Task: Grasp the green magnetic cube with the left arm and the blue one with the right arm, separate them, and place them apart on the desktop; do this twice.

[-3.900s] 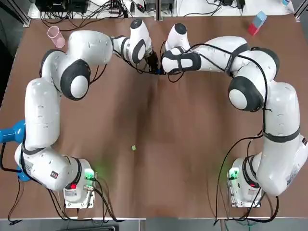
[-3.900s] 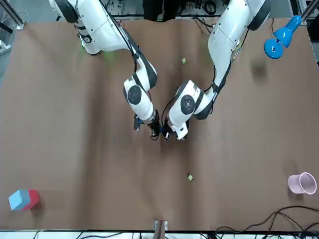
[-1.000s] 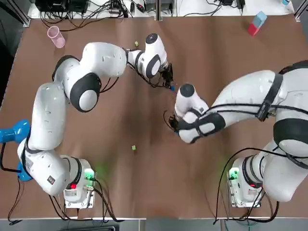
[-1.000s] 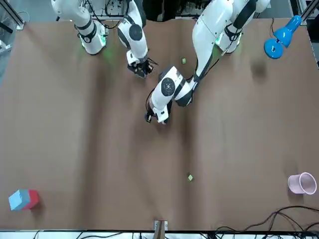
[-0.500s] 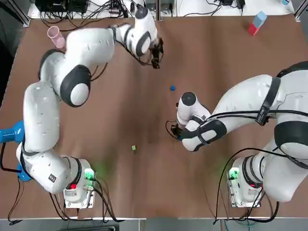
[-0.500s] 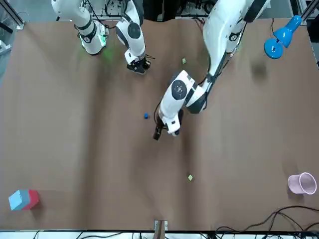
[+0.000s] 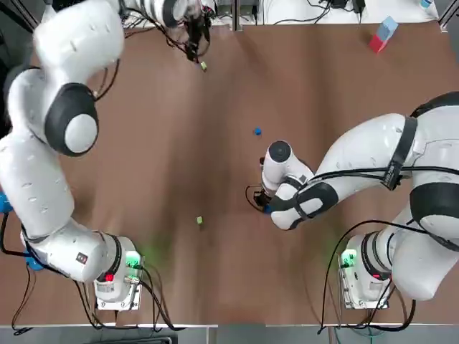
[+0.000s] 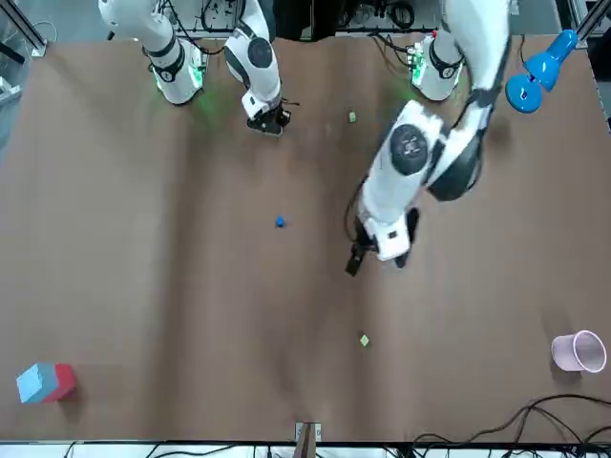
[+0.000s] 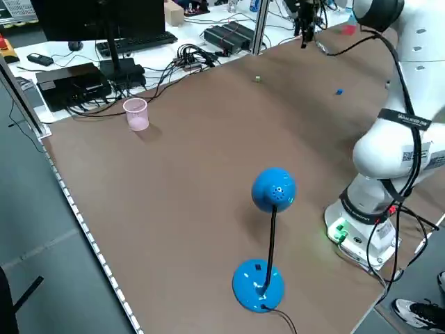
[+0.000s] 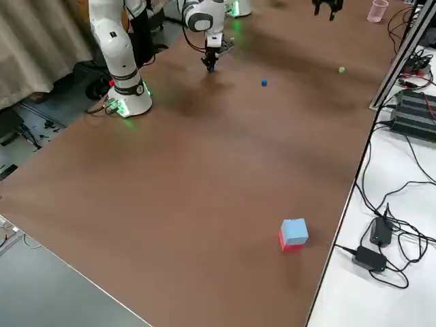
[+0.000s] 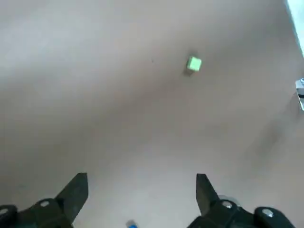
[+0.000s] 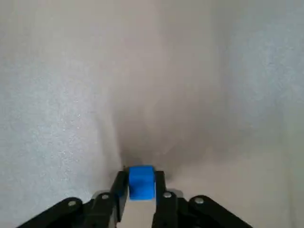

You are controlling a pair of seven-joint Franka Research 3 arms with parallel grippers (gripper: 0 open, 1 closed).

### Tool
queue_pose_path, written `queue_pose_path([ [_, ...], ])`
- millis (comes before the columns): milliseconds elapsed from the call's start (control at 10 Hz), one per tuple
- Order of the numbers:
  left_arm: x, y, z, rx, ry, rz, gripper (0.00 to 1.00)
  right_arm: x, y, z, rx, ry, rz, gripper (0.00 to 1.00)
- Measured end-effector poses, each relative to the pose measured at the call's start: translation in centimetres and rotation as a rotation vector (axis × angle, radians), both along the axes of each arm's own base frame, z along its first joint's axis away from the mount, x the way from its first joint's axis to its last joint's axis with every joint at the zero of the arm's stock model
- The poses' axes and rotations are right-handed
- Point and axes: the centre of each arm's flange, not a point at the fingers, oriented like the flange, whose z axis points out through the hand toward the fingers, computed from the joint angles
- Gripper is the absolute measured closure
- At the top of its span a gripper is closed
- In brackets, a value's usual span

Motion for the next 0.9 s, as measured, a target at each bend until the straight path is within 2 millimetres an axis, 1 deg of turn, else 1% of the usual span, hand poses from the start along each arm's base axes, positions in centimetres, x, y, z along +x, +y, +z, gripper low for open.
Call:
queue_pose_path([
  [100,-0.3,1.2,0.9,0.044,0.016,-0.066,0.00,0.7,-0.4,0.0,0.001,0.001,0.006,0.53],
  [300,-0.1,3.8,3.1,0.077,0.014,-0.160,0.00,1.4,-0.8,-0.1,-0.001,0.005,0.008,0.22],
  [400,0.2,6.1,4.0,0.091,0.024,-0.198,0.00,1.4,-0.8,0.0,0.000,0.005,0.007,0.08],
  [500,0.9,9.0,5.1,0.097,0.019,-0.234,0.00,1.5,-0.8,0.0,0.002,0.004,0.007,0.00],
  [600,1.3,12.0,6.7,0.099,0.005,-0.287,0.00,1.8,-0.6,0.3,0.010,-0.002,0.008,0.00],
  [700,1.1,14.6,8.6,0.095,0.002,-0.379,0.00,2.6,0.0,1.1,0.037,-0.018,0.008,0.00],
  [800,0.3,16.4,10.9,0.100,-0.006,-0.505,0.00,4.4,1.1,2.7,0.081,-0.046,-0.010,0.00],
  [900,-0.5,18.0,13.3,0.114,-0.032,-0.641,0.00,7.3,1.8,4.6,0.126,-0.079,-0.025,0.00],
])
